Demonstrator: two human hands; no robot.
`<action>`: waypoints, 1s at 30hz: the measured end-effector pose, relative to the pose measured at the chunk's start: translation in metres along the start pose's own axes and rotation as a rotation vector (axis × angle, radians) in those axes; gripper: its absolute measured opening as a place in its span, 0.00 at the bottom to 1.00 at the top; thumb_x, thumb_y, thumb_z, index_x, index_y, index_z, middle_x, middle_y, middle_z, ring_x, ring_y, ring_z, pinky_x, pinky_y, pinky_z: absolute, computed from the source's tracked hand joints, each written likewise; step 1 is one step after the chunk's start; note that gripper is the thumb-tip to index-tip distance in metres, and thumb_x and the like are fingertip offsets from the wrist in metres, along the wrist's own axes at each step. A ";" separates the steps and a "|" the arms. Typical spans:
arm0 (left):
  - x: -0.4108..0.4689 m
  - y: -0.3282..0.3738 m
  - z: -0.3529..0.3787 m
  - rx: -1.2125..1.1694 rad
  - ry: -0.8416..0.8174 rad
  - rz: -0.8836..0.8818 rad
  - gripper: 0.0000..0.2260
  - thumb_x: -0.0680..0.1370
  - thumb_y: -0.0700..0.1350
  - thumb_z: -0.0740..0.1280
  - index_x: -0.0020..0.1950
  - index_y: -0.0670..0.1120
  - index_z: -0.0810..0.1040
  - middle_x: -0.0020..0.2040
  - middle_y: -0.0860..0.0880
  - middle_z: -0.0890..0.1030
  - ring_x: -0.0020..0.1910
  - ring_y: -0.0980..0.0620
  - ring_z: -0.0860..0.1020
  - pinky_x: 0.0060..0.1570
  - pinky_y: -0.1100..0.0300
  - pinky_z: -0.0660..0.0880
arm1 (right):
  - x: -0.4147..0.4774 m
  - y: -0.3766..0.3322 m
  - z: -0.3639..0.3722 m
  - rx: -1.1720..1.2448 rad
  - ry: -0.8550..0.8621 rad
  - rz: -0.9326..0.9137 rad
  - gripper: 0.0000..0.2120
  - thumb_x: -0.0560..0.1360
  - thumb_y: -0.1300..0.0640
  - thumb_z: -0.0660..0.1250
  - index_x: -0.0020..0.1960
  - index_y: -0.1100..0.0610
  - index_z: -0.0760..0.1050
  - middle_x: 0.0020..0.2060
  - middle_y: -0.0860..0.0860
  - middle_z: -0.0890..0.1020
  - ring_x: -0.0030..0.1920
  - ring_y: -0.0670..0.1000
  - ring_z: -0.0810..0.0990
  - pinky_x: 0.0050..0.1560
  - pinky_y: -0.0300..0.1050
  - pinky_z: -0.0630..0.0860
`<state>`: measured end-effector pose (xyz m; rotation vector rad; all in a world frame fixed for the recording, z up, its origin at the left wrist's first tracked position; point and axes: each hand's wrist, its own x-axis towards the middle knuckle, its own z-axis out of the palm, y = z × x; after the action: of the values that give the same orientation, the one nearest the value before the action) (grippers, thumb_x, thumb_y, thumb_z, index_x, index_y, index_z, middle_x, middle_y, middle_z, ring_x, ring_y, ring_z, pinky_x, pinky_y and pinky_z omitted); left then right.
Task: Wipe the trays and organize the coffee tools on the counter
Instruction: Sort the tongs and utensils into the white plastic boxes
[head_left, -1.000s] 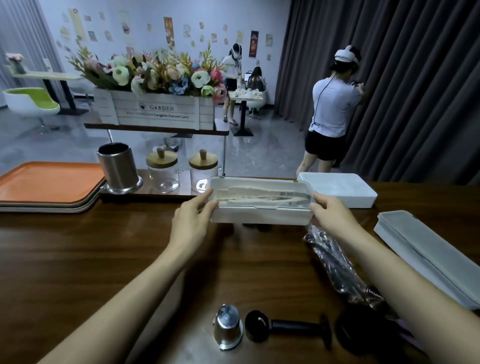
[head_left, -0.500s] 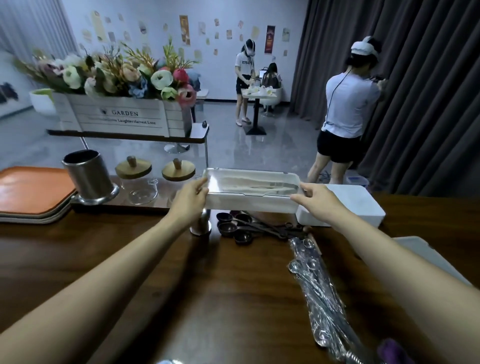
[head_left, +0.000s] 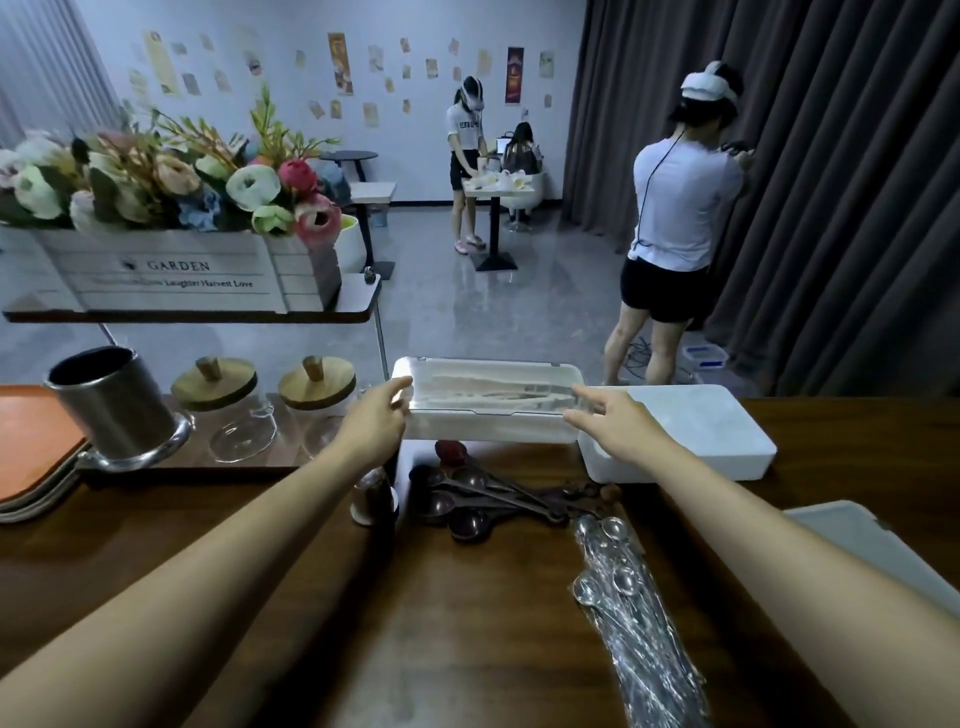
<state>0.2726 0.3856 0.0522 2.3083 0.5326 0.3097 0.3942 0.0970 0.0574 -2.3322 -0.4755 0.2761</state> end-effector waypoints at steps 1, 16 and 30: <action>0.005 0.000 0.001 0.005 0.001 0.001 0.22 0.82 0.33 0.58 0.76 0.43 0.70 0.73 0.42 0.74 0.71 0.43 0.73 0.69 0.49 0.70 | 0.003 0.001 0.001 -0.003 0.000 0.004 0.30 0.77 0.43 0.70 0.77 0.49 0.68 0.72 0.50 0.74 0.72 0.53 0.71 0.71 0.49 0.68; 0.053 -0.026 0.015 -0.038 -0.069 -0.082 0.27 0.76 0.29 0.57 0.73 0.46 0.74 0.65 0.43 0.80 0.64 0.48 0.77 0.60 0.60 0.70 | 0.042 0.000 0.021 -0.241 0.008 -0.030 0.37 0.76 0.36 0.68 0.80 0.43 0.59 0.79 0.55 0.62 0.81 0.54 0.50 0.77 0.64 0.53; 0.051 -0.031 0.027 0.151 -0.079 -0.028 0.26 0.76 0.32 0.60 0.74 0.45 0.72 0.67 0.43 0.79 0.63 0.44 0.78 0.59 0.55 0.71 | 0.054 0.017 0.029 -0.480 -0.011 -0.088 0.37 0.75 0.35 0.65 0.80 0.43 0.58 0.77 0.53 0.66 0.81 0.50 0.47 0.75 0.69 0.44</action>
<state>0.3193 0.4128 0.0142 2.4450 0.5653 0.1688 0.4380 0.1262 0.0217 -2.7645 -0.7104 0.1418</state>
